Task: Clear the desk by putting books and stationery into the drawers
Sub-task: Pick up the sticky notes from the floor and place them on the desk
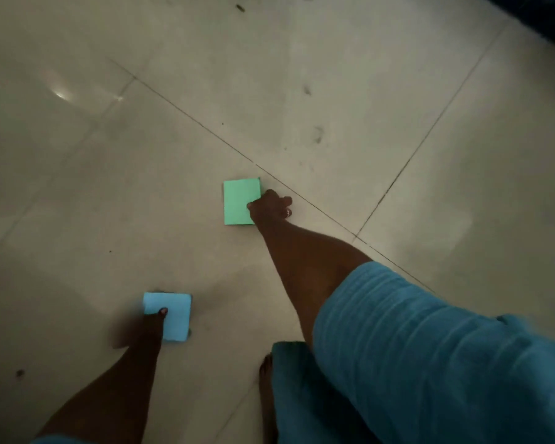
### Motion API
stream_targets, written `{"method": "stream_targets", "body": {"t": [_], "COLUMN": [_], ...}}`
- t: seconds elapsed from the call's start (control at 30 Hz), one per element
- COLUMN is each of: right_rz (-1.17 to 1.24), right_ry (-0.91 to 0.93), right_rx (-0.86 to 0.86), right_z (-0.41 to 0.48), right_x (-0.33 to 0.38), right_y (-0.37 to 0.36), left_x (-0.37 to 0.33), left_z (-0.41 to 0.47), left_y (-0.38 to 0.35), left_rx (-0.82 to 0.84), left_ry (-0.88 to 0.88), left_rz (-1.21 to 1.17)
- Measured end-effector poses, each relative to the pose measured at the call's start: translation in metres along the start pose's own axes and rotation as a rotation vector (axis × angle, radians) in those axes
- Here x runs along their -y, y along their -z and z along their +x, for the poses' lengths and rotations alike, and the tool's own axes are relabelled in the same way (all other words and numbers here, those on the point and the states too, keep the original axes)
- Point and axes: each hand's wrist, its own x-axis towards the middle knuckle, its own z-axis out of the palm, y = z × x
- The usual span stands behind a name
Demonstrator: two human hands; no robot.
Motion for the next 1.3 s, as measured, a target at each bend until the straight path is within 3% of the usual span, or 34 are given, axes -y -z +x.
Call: {"method": "stream_targets", "body": {"t": [0.1,0.33,0.47,0.7,0.93,1.3], "right_rz": [0.128,0.622,0.832,1.149,1.475,1.608], "right_ry": [0.114,-0.045,-0.080,-0.191,-0.179,-0.001], "right_rx": [0.016,-0.087,-0.205,-0.436,-0.646,-1.064], "right_z": [-0.025,-0.150,-0.242,-0.401,-0.489,-0.557], "right_x": [-0.024,-0.064,-0.077,-0.121,-0.189,-0.337], "right_y": [0.053,0.251,0.370,0.548,0.677,0.914], "left_x": [-0.025,-0.110,-0.175,-0.216,-0.230,-0.245], "left_z": [-0.043,-0.191,-0.374,-0.632,-0.839,-1.155], "left_y": [0.009,0.040,0.111,0.172,0.159,0.085], "left_rx": [0.076,0.333,0.405,0.520,0.641,0.692], "left_ry": [-0.043,-0.308,-0.528,-0.876,-1.137,-1.593], "left_rz": [-0.083,-0.121,-0.081,0.113,0.195,0.193]}}
